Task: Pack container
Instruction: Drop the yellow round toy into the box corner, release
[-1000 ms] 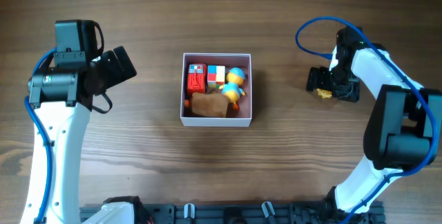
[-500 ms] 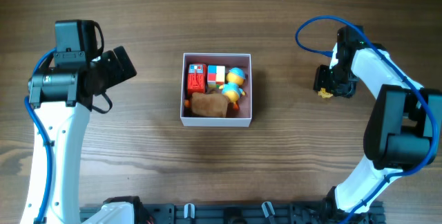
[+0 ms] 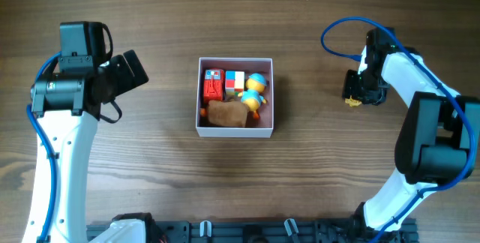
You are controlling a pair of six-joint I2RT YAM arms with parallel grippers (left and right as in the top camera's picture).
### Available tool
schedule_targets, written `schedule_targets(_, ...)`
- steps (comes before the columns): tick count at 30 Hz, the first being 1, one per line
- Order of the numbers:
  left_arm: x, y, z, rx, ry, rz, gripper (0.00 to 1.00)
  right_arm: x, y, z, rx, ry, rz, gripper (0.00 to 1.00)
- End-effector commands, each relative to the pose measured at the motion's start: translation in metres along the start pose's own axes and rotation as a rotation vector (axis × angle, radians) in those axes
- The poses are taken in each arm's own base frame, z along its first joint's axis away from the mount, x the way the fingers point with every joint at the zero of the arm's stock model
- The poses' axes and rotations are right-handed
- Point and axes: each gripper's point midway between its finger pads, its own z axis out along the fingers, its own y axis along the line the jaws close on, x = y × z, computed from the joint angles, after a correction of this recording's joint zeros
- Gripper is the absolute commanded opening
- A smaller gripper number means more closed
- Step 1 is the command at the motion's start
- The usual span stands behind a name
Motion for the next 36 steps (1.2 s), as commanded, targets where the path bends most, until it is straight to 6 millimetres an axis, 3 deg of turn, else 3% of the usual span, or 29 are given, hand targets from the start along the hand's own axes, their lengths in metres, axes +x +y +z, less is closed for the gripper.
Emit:
schedule_targets(1,-0.002,0.002,0.000,-0.009,-0.003,-0.014,0.99,-0.003,0.014,-0.011,-0.065,0.015,0.019,0.04)
schedule_targets(2,-0.002,0.002,0.000,-0.009,-0.003,-0.014,1.00,-0.011,0.021,-0.032,-0.095,-0.019,0.010,0.04)
schedule_targets(4,-0.002,0.002,0.000,-0.009,-0.003,-0.014,0.99,-0.025,0.045,-0.094,-0.148,-0.152,-0.094,0.04)
schedule_targets(6,-0.002,0.002,0.000,-0.009,-0.003,-0.014,1.00,-0.022,0.088,-0.162,-0.207,-0.327,-0.315,0.04)
schedule_targets(8,-0.002,0.002,0.000,-0.009,-0.004,-0.014,1.00,0.013,0.148,-0.217,-0.270,-0.478,-0.679,0.04)
schedule_targets(10,-0.002,0.002,0.000,-0.009,-0.004,-0.015,1.00,0.048,0.187,-0.233,-0.300,-0.509,-0.891,0.04)
schedule_targets(13,-0.002,0.002,0.000,-0.009,-0.003,-0.015,1.00,0.099,0.232,-0.204,-0.329,-0.396,-1.086,0.04)
schedule_targets(15,-0.002,0.002,0.000,-0.009,-0.003,-0.015,1.00,0.105,0.240,-0.183,-0.325,-0.325,-1.085,0.04)
schedule_targets(19,-0.002,0.002,0.000,-0.009,-0.003,-0.014,1.00,0.112,0.246,-0.117,-0.299,-0.124,-1.088,0.04)
schedule_targets(24,-0.002,0.002,0.000,-0.009,-0.003,-0.015,1.00,0.119,0.242,-0.065,-0.259,0.029,-1.082,0.04)
schedule_targets(27,-0.002,0.002,0.000,-0.009,-0.003,-0.015,1.00,0.121,0.241,-0.055,-0.252,0.056,-1.080,0.09)
schedule_targets(28,-0.003,0.002,0.000,-0.008,-0.004,-0.015,1.00,0.120,0.241,-0.056,-0.253,0.051,-1.080,0.28)
schedule_targets(29,-0.003,0.002,0.000,-0.009,-0.004,-0.015,1.00,0.120,0.241,-0.056,-0.253,0.051,-1.081,0.35)
schedule_targets(33,-0.003,0.002,0.000,-0.009,-0.004,-0.014,0.99,0.120,0.241,-0.056,-0.253,0.051,-1.081,0.53)
schedule_targets(36,-0.002,0.002,0.001,-0.009,-0.003,-0.014,1.00,0.120,0.242,-0.056,-0.253,0.050,-1.080,0.58)
